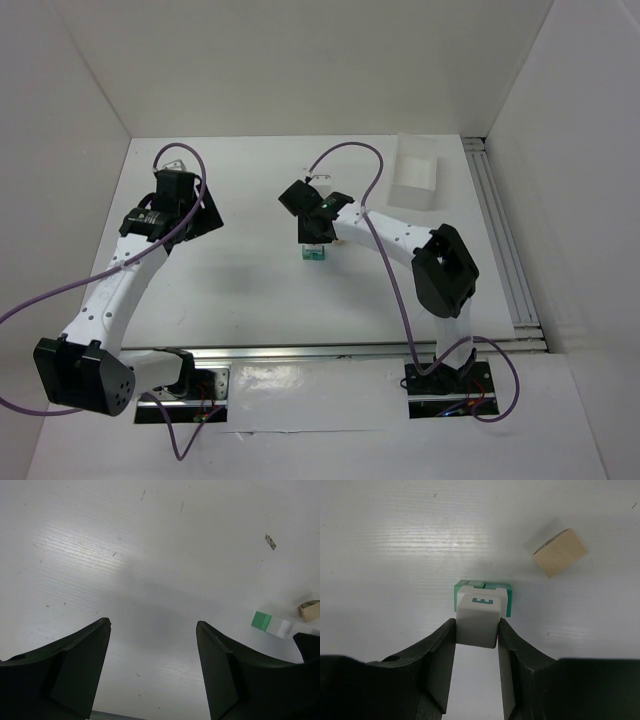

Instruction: Build the wood block tower

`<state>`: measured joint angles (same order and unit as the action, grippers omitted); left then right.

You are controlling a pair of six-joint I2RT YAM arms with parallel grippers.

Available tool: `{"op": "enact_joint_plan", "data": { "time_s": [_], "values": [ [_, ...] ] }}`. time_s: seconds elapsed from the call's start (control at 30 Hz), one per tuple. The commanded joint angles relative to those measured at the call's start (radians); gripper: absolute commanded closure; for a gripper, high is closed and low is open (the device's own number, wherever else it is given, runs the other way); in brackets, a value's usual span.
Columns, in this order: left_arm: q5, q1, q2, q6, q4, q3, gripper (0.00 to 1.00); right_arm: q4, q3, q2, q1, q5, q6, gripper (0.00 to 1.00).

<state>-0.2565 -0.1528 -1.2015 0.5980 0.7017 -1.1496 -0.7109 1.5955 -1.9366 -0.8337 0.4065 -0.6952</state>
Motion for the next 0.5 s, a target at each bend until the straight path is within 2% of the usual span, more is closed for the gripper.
{"op": "enact_joint_plan", "data": {
  "time_s": [0.0,0.47],
  "values": [
    [0.003,0.006,0.026,-0.020,-0.021,0.013,0.18,0.005,-0.005,-0.007,-0.010,0.018,-0.018,0.68],
    [0.003,0.006,0.026,-0.020,-0.021,0.013,0.18,0.005,0.004,-0.018,-0.010,0.008,-0.009,0.68]
  ]
}}
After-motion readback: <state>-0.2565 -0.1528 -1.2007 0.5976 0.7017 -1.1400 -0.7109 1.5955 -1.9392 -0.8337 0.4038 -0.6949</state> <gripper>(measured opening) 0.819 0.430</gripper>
